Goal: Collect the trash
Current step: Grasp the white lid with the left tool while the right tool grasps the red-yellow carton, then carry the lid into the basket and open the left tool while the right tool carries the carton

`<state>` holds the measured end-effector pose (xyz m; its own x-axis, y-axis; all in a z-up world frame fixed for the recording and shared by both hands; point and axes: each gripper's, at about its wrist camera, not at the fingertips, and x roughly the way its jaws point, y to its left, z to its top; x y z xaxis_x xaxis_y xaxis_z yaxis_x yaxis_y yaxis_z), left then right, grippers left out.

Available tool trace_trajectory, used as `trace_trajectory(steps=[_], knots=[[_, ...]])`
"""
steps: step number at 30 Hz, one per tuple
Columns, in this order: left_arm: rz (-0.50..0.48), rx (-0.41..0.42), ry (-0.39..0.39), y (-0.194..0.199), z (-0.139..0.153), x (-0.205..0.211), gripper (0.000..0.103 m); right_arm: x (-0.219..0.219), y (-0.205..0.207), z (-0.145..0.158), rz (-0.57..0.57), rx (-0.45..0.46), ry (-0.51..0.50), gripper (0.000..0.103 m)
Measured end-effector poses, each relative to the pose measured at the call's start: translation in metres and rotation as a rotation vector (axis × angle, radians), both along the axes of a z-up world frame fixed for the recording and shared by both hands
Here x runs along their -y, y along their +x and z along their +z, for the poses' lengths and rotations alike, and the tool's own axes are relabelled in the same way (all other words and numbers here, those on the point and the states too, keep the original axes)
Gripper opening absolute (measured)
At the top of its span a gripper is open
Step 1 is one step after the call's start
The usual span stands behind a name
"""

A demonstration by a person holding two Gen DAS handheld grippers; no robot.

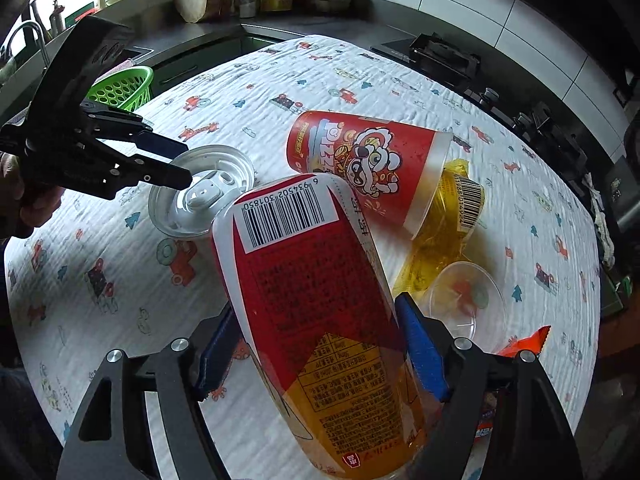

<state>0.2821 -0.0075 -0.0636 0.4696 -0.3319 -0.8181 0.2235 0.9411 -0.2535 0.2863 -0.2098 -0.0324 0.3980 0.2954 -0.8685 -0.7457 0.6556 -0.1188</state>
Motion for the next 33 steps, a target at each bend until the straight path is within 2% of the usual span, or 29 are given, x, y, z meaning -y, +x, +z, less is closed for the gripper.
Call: trace_trajectory(steps=[7,9,15,17,29,33], knots=[[0.014,-0.012,-0.013,0.002,-0.005,-0.005,0.032,0.001,-0.005,0.001,0.003,0.0,0.013,0.073],[0.014,-0.018,-0.015,0.003,-0.008,-0.007,0.025,0.001,-0.004,0.0,0.006,0.0,0.011,0.073],[0.008,0.001,-0.002,0.002,-0.007,-0.006,0.016,-0.005,0.001,-0.007,0.018,-0.004,-0.016,0.073],[0.008,-0.001,0.004,0.001,-0.007,-0.006,0.008,-0.006,0.003,-0.01,0.019,-0.011,-0.025,0.073],[0.01,0.002,0.0,-0.005,-0.005,-0.008,0.006,-0.002,0.007,-0.026,0.011,-0.044,-0.058,0.076],[0.025,0.008,0.007,-0.012,-0.002,-0.015,0.005,-0.001,0.003,-0.029,-0.003,-0.02,-0.066,0.075]])
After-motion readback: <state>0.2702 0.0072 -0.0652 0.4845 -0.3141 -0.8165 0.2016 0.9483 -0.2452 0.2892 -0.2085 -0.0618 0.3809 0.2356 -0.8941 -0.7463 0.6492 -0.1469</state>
